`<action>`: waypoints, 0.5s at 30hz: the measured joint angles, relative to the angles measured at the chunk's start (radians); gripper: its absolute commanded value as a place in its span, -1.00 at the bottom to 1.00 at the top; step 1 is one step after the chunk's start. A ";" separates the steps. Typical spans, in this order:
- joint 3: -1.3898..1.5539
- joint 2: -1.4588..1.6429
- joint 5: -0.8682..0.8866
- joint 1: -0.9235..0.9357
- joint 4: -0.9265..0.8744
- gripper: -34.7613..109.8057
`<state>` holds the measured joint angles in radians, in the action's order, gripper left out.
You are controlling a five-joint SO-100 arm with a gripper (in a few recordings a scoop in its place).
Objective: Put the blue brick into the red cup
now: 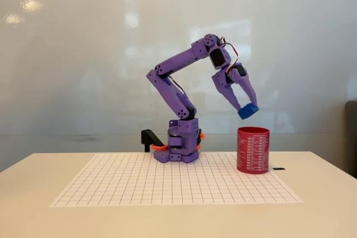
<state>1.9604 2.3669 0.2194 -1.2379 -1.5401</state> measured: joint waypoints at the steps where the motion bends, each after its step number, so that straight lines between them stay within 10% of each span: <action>1: 0.005 -0.002 0.005 -0.009 0.000 -0.53; 10: 0.077 -0.002 0.048 -0.052 0.008 -0.51; 15: 0.078 -0.011 0.032 -0.074 0.006 0.26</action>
<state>2.0387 2.3562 0.2516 -1.3116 -1.5340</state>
